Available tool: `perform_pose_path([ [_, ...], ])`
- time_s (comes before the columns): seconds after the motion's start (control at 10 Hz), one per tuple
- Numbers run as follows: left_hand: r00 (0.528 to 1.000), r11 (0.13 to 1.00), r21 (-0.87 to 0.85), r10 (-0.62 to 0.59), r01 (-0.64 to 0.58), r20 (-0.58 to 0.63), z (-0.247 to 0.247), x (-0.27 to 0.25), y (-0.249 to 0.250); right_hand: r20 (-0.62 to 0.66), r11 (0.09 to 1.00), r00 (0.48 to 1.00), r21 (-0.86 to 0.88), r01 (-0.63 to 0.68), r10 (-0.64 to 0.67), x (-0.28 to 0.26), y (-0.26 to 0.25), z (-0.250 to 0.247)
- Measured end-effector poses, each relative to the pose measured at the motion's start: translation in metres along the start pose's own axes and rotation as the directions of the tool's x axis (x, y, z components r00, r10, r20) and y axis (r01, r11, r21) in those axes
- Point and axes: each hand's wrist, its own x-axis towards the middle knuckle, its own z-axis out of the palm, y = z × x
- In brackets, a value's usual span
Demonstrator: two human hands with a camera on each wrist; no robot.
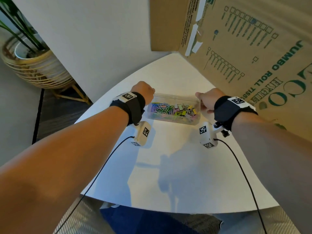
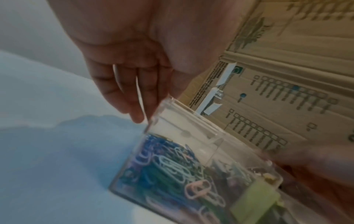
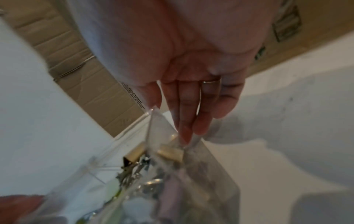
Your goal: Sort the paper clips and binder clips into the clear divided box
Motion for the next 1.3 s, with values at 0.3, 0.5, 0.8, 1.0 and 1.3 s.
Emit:
perform_pose_path([
  [0.3,0.987,0.983,-0.106,0.142,-0.149,-0.075,-0.016,-0.003,0.005,-0.170,0.911,0.953,0.292,0.292,-0.251,-0.006,0.003,-0.004],
  [0.5,0.938,0.942,0.063,0.333,-0.328,-0.099,-0.027,-0.039,-0.005,-0.240,0.907,0.931,0.255,0.335,-0.276,-0.028,0.010,-0.004],
  [0.8,0.911,0.847,0.345,0.405,-0.404,0.070,-0.004,-0.071,-0.039,-0.061,0.869,0.871,-0.124,0.478,-0.488,-0.044,0.027,0.013],
  [1.0,0.899,0.776,0.471,0.428,-0.418,0.093,-0.006,-0.076,-0.031,-0.075,0.848,0.849,-0.137,0.511,-0.524,-0.039,0.032,0.018],
  [1.3,0.905,0.824,0.384,0.415,-0.417,0.092,-0.015,-0.100,-0.024,-0.096,0.758,0.756,-0.185,0.626,-0.647,-0.070,0.028,0.024],
])
